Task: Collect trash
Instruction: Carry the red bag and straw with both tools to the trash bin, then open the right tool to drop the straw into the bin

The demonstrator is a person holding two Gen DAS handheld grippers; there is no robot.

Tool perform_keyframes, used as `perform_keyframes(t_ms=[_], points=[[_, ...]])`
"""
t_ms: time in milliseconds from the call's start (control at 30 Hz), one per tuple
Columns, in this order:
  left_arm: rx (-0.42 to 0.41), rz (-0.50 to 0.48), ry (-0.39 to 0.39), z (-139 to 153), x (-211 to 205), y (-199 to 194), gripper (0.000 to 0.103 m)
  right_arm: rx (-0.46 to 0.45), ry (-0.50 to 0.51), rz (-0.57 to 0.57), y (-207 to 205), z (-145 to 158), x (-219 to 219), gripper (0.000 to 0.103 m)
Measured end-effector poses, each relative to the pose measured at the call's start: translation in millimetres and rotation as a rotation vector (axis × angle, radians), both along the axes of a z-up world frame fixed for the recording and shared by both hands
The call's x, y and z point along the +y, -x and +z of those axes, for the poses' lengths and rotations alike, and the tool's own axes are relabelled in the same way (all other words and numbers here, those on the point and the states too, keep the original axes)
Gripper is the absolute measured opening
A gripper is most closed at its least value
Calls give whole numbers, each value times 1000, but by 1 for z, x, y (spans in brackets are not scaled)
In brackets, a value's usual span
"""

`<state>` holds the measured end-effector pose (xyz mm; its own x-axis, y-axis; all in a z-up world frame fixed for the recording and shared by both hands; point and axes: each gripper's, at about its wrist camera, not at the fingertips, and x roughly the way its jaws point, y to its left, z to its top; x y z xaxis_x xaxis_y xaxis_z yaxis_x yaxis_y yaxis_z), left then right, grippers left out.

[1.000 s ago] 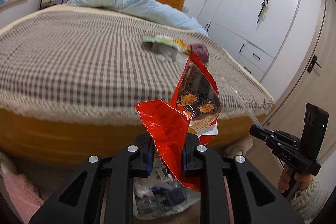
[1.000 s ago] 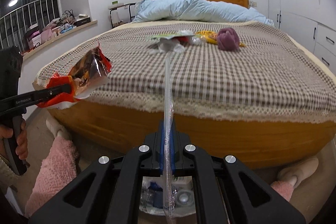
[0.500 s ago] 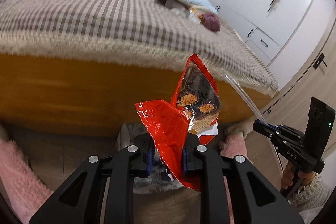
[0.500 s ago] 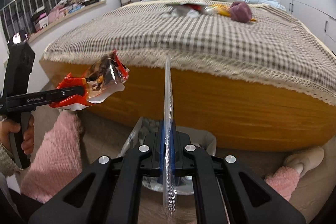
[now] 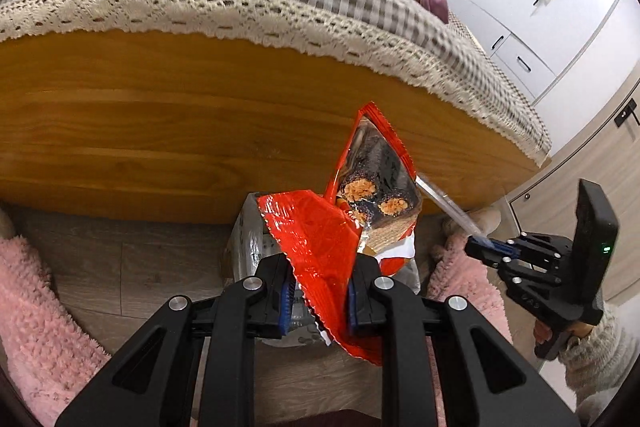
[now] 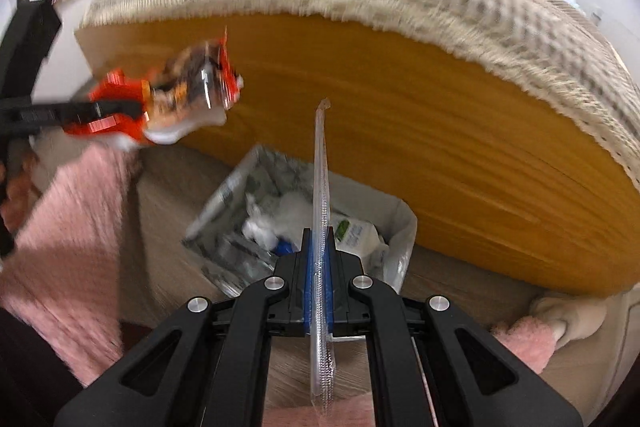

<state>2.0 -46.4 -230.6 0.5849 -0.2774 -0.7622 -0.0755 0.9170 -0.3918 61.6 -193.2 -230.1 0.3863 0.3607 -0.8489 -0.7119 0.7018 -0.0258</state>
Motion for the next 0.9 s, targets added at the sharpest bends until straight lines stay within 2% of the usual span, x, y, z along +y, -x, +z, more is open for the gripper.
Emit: perform_keyframes(t_ms=[200, 467, 900], points=[[58, -12, -23, -18, -2, -11, 17, -4, 119, 156, -18, -39, 19, 5], [116, 9, -63, -40, 3, -19, 17, 1, 333, 375, -34, -84, 53, 5], [174, 28, -76, -67, 12, -23, 17, -144, 613, 704, -29, -130, 97, 5]])
